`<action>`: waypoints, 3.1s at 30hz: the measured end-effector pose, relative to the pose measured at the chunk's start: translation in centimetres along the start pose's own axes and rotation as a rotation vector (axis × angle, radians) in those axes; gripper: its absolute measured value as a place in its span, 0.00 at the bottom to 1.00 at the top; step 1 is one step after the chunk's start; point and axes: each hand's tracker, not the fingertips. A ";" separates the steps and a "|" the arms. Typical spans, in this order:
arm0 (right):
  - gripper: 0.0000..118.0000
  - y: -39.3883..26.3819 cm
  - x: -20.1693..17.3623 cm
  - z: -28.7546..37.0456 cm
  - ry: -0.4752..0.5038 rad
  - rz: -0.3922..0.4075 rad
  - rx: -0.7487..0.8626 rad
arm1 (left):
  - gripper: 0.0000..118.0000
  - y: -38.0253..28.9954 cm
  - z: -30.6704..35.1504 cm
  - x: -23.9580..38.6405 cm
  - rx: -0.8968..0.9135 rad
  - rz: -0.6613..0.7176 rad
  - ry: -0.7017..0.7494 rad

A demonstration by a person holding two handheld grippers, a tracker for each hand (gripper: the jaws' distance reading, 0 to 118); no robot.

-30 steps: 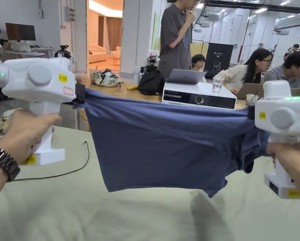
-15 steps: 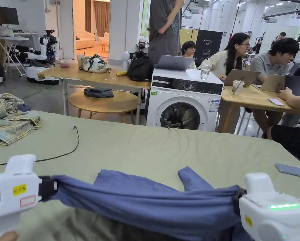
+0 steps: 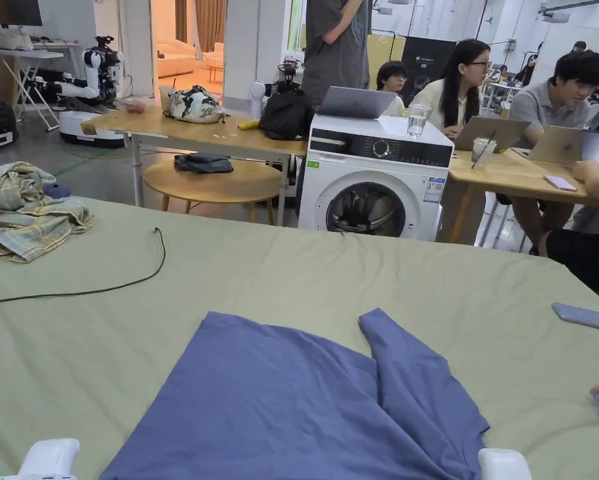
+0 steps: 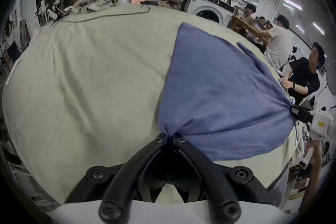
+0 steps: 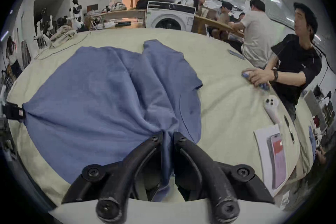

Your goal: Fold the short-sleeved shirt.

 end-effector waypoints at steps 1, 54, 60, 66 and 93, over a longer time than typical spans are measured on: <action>0.14 0.1 0.2 0.2 0.003 -0.018 0.018 | 0.03 0.1 0.3 0.0 0.011 0.013 -0.004; 0.00 10.0 -7.2 -6.1 0.054 -0.090 0.162 | 0.41 35.1 -26.4 8.4 -0.138 -0.139 0.113; 0.00 9.7 -6.5 -6.3 0.052 -0.108 0.142 | 0.16 33.1 -25.5 11.4 -0.110 -0.290 0.136; 0.00 11.0 -5.0 -6.1 0.053 -0.140 0.130 | 0.00 32.2 -24.4 12.1 -0.108 -0.352 0.144; 0.31 18.6 3.2 -23.4 0.071 -0.070 -0.382 | 0.00 23.6 -9.6 6.9 0.082 -0.263 0.145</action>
